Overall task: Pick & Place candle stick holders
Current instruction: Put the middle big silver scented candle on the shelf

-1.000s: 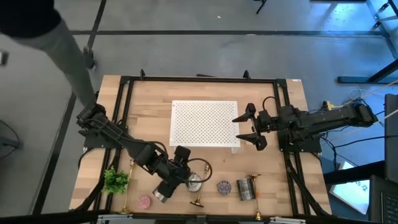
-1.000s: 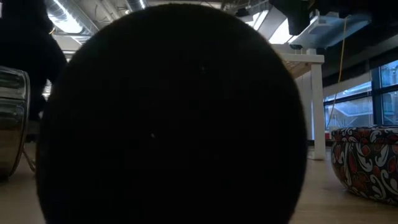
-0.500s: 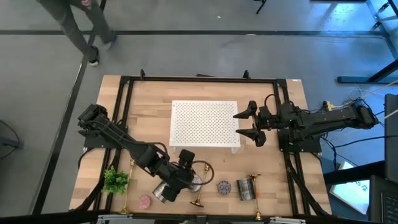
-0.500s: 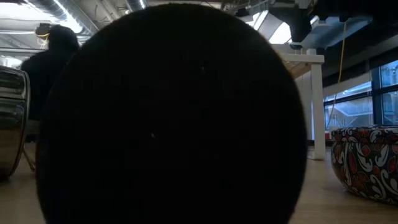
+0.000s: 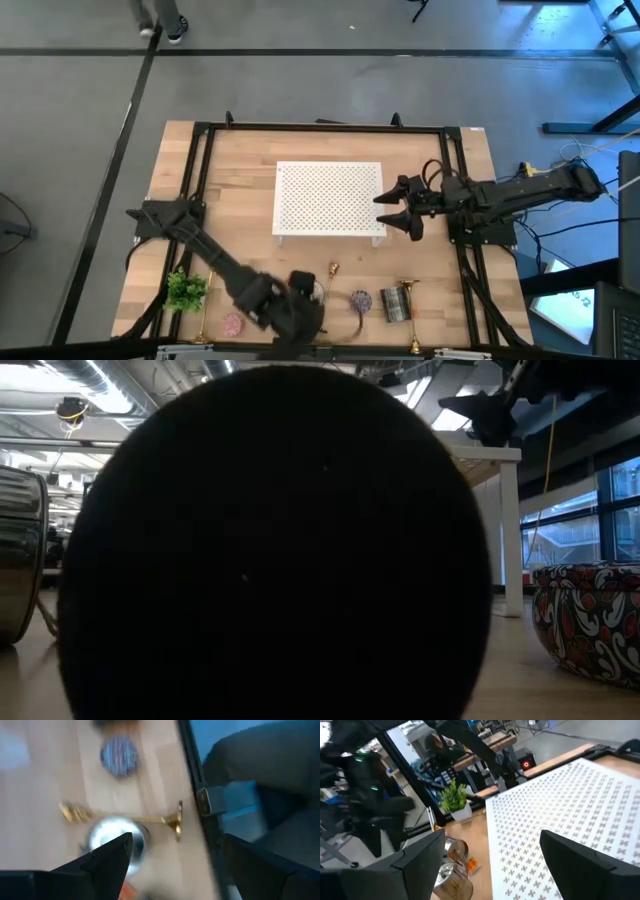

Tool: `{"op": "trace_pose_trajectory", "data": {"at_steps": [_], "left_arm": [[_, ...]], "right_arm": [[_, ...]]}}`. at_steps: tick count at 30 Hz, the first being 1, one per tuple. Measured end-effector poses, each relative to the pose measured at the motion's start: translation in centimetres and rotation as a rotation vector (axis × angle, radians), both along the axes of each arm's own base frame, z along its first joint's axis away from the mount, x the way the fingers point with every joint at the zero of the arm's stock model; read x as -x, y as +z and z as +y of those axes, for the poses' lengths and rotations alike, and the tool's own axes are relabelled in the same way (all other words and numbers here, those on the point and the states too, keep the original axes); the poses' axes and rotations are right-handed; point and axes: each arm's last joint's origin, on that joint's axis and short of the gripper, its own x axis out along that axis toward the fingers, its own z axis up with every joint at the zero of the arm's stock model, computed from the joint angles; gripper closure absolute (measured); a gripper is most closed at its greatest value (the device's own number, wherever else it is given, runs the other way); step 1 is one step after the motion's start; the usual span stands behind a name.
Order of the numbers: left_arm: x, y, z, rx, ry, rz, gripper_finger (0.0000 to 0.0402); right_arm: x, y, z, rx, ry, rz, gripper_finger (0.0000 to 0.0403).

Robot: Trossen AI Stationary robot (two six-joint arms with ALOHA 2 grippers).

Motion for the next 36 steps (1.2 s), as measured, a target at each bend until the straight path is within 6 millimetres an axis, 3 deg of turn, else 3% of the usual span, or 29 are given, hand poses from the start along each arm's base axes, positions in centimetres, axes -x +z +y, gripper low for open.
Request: {"op": "trace_pose_trajectory", "data": {"at_steps": [3, 6, 9, 17, 21, 26, 32, 36], "left_arm": [[0.4, -0.7, -1.3, -0.265, -0.181, -0.030, 0.0098], [0.6, -1.7, -1.7, -0.437, -0.146, -0.052, 0.0098], [0.5, -2.3, -0.7, -0.490, -0.103, 0.007, 0.0098], [-0.8, -3.0, 1.9, -0.274, 0.170, 0.154, 0.0098], [-1.1, -3.1, 1.6, -0.128, 0.146, 0.210, 0.0098], [-2.1, -2.8, 0.8, 0.034, 0.146, 0.157, 0.0098], [-3.3, -2.7, 2.1, 0.130, 0.276, 0.162, 0.0087], [-3.5, -2.8, 3.1, 0.072, 0.308, 0.163, 0.0060]], "right_arm": [[-0.2, -0.2, 0.4, 0.008, -0.015, 0.011, 0.0075], [-0.2, -0.3, 0.6, 0.011, -0.020, 0.008, 0.0075], [-0.2, -0.3, 0.7, 0.011, -0.021, 0.008, 0.0075], [-0.2, -0.4, 0.7, 0.014, -0.021, 0.019, 0.0075], [-0.2, -0.4, 0.7, 0.014, -0.021, 0.019, 0.0075], [-0.2, -0.4, 0.7, 0.006, -0.018, 0.020, 0.0075], [-0.2, -0.4, 0.7, 0.003, -0.015, 0.021, 0.0075], [-0.2, -0.4, 0.7, 0.002, -0.012, 0.021, 0.0075]]}}
